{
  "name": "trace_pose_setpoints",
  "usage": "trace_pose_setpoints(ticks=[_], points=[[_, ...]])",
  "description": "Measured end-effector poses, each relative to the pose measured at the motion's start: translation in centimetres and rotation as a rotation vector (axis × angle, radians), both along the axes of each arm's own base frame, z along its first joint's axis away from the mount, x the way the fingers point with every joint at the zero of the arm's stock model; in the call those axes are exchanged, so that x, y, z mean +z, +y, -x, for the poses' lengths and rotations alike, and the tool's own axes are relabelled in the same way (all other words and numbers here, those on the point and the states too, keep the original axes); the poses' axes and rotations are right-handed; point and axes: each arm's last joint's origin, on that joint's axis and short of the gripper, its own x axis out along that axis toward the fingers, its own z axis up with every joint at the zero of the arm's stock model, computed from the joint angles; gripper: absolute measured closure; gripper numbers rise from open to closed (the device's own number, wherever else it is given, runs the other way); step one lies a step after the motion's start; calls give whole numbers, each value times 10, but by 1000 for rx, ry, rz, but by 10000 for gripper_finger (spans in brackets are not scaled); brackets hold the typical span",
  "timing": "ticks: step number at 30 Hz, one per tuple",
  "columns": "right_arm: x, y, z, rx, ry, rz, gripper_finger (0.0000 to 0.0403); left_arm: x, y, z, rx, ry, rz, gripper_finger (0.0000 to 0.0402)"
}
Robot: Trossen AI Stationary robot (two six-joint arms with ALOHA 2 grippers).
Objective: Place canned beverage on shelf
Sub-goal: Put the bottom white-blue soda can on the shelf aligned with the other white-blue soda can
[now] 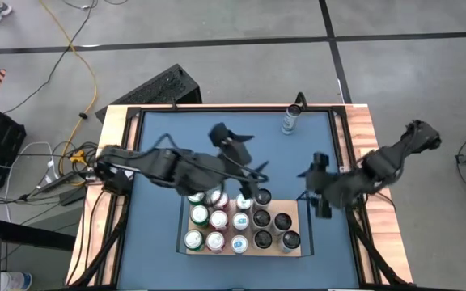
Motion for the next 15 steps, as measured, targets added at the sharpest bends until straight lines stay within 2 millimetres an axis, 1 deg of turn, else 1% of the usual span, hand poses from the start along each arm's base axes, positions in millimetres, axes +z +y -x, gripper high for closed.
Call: trace_pose_setpoints(ticks=[4,6,9,12,15], points=[[-17,24,-12,40,62,47,102,18,7,21,47,-44,4,72],[-24,32,-16,54,84,63,102,23,9,26,55,-61,15,72],[-30,41,-20,72,94,75,102,25,10,28,55,-69,22,72],[-29,44,-21,63,75,49,102,25,10,29,78,-57,-1,72],[-22,44,-21,47,27,1,102,25,10,29,87,-54,-8,72]])
